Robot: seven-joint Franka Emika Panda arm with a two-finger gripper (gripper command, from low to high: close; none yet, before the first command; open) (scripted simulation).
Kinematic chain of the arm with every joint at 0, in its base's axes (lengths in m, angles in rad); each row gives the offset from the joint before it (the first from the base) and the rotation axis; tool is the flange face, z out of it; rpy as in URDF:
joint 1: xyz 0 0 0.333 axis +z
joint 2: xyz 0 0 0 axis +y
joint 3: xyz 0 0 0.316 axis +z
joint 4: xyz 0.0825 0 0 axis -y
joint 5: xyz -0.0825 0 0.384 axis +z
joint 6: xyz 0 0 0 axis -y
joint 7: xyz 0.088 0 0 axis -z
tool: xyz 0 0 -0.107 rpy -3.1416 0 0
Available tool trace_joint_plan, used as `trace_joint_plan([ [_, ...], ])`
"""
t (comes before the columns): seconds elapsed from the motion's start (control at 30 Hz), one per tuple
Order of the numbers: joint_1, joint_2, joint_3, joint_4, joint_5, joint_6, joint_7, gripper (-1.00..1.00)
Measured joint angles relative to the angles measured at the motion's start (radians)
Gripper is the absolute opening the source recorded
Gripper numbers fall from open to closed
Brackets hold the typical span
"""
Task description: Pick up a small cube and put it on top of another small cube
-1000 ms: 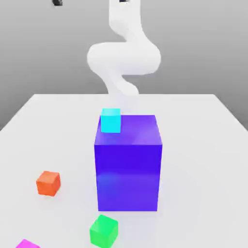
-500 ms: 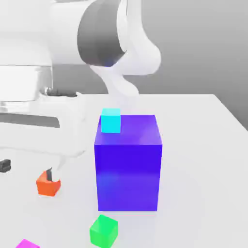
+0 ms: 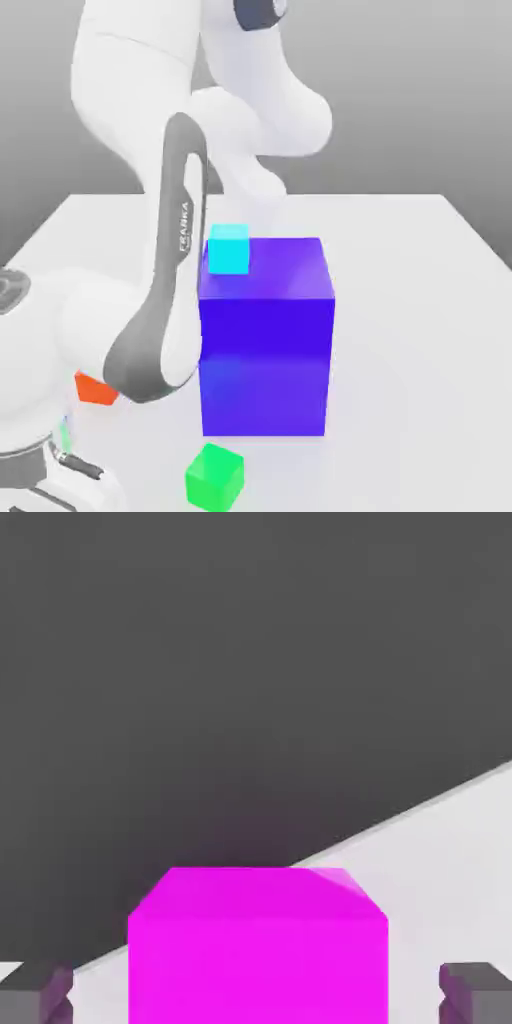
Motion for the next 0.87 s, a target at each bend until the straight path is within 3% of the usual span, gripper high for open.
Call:
trace_joint_plan([
  [0.13,0.0,0.004,0.0,0.001,0.002,0.002,-0.001,-1.0],
  [0.27,0.023,-0.116,-0.027,-0.031,-0.027,-0.085,0.022,-1.0],
  [0.43,0.121,-0.286,-0.006,-0.196,-0.052,-0.09,0.136,-1.0],
  [0.6,0.218,-0.459,0.027,-0.377,-0.138,-0.074,0.304,-1.0],
  [0.77,0.226,-0.345,0.05,-0.403,-0.121,0.068,0.312,-1.0],
  [0.8,0.224,-0.324,0.054,-0.402,-0.116,0.087,0.309,1.0],
  [0.87,0.224,-0.324,0.054,-0.402,-0.116,0.087,0.309,1.0],
])
